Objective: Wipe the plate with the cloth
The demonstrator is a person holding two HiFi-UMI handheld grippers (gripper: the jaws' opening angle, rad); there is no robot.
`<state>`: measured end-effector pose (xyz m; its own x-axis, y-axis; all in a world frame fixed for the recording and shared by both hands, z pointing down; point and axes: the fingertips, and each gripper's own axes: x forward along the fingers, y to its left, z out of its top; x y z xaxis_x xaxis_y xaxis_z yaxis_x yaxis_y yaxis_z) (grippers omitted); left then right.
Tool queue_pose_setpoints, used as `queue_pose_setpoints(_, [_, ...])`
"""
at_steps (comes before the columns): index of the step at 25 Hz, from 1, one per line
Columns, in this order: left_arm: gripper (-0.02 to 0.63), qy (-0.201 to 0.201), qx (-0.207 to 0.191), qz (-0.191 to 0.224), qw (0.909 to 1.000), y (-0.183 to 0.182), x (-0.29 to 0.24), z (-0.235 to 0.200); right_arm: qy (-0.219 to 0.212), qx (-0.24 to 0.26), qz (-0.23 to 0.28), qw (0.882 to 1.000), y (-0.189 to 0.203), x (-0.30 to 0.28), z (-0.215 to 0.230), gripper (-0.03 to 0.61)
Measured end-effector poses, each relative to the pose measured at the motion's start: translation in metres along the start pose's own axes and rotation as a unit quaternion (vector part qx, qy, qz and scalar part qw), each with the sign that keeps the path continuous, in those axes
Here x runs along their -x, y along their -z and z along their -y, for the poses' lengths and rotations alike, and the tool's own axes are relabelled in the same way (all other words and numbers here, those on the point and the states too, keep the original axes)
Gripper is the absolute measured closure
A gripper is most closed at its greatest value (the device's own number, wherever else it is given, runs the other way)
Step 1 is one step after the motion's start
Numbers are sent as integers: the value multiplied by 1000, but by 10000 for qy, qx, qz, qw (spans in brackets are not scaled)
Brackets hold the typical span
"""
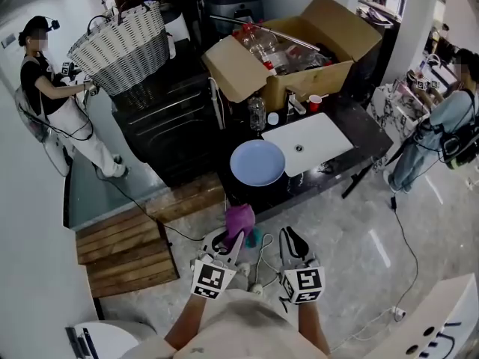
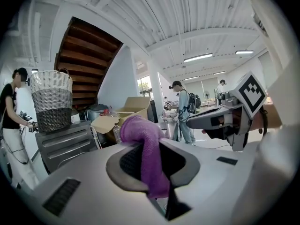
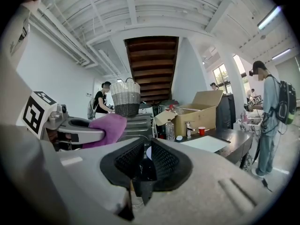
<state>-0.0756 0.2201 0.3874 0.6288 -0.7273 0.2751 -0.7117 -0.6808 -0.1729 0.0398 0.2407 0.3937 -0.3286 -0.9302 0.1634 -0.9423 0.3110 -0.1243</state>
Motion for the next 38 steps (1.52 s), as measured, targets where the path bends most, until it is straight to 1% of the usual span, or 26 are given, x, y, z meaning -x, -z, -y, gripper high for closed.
queue_pose_setpoints(7, [554,132,-61,127,9998,-5,-33,-13,237,12,13,9997,1,-16,23,535])
queue_pose_setpoints(13, [554,237,46,139,9996,2,-69,-37,328,66,-157,9993,3,-54,37,535])
queue_pose_setpoints(18, [554,336,169,30,9993,10,-105,-63,390,100,-297,9987,0,-94,52,535])
queue_pose_setpoints(23, [554,470,160,-64,9987,12,-139,-87,517,114,-410,9978,-3,-128,68,535])
queue_pose_setpoints(27, [554,558,181,-112,9982,13,-162,-104,535,116,-449,9975,-4,-152,77,535])
queue_pose_setpoints(38, [554,863,276,-156,9958,23,-205,-141,595,138,-513,9968,-3,-212,85,535])
